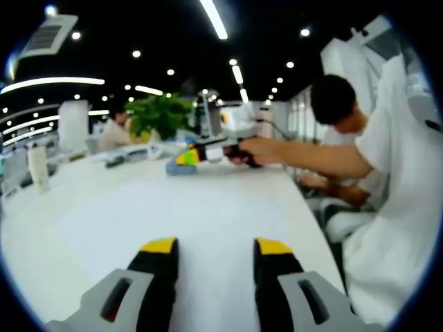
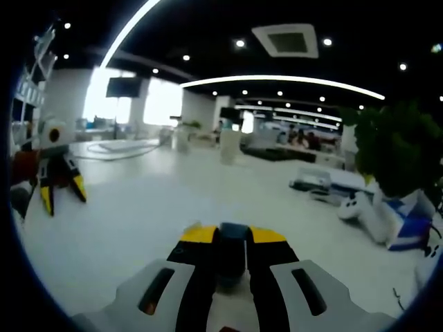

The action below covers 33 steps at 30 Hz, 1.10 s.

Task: Pick up the paper insert the paper into the punch align the paper edges press the punch to punch holes

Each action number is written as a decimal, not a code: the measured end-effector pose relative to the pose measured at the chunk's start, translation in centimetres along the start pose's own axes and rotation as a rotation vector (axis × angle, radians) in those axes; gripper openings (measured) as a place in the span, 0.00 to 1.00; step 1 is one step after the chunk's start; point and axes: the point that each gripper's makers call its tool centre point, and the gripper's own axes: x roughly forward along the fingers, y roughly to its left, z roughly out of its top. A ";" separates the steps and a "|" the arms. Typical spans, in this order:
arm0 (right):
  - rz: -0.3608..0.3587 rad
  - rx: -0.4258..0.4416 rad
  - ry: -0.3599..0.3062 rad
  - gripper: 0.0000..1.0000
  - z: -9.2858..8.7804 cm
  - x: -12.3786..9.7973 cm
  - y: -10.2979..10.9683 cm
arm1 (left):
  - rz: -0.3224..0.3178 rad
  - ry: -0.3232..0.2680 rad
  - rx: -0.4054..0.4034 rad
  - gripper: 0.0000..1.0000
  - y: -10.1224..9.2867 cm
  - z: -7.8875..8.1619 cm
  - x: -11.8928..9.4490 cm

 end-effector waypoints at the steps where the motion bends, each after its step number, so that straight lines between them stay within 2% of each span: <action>1: -0.001 0.003 -0.001 0.19 0.0 0.0 0.0 | -0.002 0.000 0.000 0.43 0.0 0.0 0.0; 11: -0.002 0.013 -0.010 0.19 -0.1 0.1 -0.2 | -0.009 -0.001 0.006 0.44 -0.2 0.1 0.0; 17: -0.003 0.023 0.007 0.19 -0.4 0.2 -0.2 | -0.008 -0.002 0.007 0.45 -0.2 0.0 0.0; 27: 0.000 0.017 0.025 0.28 -0.7 0.1 0.1 | -0.025 -0.010 0.026 0.51 -0.7 0.2 0.1; 33: 0.005 0.021 0.037 0.32 -0.8 0.0 0.4 | -0.029 -0.031 0.004 0.53 -0.6 0.6 -0.1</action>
